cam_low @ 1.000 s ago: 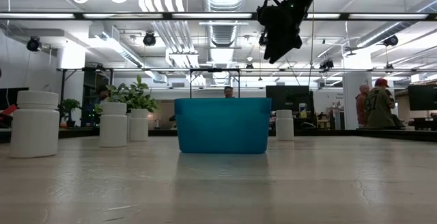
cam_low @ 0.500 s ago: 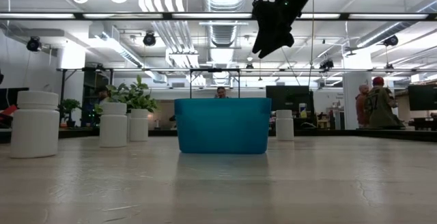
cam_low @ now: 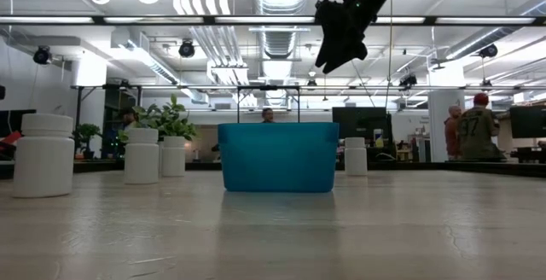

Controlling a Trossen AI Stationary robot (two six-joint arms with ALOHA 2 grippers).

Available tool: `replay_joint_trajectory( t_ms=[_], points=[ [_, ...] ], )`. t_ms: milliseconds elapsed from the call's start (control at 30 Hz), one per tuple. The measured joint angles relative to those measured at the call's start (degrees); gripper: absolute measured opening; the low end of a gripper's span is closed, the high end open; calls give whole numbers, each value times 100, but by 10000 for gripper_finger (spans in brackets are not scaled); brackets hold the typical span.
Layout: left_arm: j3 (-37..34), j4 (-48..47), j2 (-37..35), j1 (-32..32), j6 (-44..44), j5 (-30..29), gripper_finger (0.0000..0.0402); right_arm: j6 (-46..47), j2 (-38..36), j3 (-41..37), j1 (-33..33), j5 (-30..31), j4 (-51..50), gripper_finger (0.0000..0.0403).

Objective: Pick and place pill bottles into a basket
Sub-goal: Put the white pill bottle into the blue container

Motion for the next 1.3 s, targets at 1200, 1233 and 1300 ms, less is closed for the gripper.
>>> replay_joint_trajectory(
  t_ms=[1200,1233,1300],
  points=[
    [-2182,1746,-20,0,-892,2,0,-899,2,-978,-83,-894,-154,203],
    [-2182,1579,-22,1,-891,3,0,-972,2,-1017,-85,-901,-157,203],
    [-2185,1267,-11,1,-891,-24,0,-1153,2,-1080,-83,-934,-153,203]
  ],
)
